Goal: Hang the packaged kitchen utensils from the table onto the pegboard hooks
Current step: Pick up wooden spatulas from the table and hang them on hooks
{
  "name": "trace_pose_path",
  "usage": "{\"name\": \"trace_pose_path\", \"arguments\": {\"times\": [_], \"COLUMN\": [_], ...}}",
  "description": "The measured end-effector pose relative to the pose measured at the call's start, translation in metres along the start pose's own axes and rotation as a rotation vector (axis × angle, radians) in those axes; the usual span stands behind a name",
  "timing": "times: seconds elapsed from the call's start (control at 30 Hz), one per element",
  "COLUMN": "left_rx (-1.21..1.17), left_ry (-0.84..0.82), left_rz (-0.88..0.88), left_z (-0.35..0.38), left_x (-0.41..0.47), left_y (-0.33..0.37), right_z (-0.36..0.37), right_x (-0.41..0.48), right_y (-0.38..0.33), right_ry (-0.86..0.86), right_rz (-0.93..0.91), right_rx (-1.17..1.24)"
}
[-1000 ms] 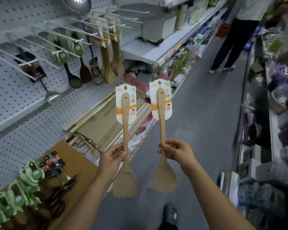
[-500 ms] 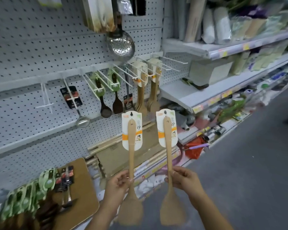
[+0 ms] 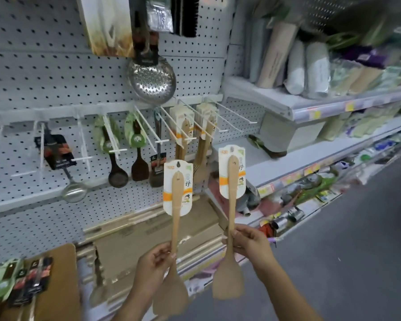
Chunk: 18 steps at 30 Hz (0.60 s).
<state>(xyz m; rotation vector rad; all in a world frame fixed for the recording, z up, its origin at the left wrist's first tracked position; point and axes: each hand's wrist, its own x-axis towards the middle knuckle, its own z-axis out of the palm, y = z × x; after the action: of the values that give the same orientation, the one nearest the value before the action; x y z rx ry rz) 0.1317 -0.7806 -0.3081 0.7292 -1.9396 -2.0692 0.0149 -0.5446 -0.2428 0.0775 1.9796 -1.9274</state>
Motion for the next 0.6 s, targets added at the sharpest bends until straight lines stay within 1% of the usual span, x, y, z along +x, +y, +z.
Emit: {"name": "trace_pose_path", "arguments": {"times": [0.13, 0.27, 0.4, 0.6], "left_rx": [0.001, -0.008, -0.031, -0.052], "left_ry": [0.020, 0.076, 0.159, 0.258], "left_rz": [0.018, 0.010, 0.016, -0.018], "left_z": [0.026, 0.053, 0.092, 0.140], "left_x": [0.017, 0.035, 0.044, 0.053], "left_y": [0.003, 0.003, 0.006, 0.003], "right_z": [-0.018, -0.038, -0.063, -0.093], "right_x": [0.035, 0.068, 0.103, 0.155], "right_y": [-0.012, -0.017, -0.026, -0.033], "right_ry": [-0.022, -0.056, -0.151, -0.241], "right_rz": [-0.001, 0.012, 0.014, 0.025], "right_rx": [0.026, 0.048, 0.056, 0.024]}}
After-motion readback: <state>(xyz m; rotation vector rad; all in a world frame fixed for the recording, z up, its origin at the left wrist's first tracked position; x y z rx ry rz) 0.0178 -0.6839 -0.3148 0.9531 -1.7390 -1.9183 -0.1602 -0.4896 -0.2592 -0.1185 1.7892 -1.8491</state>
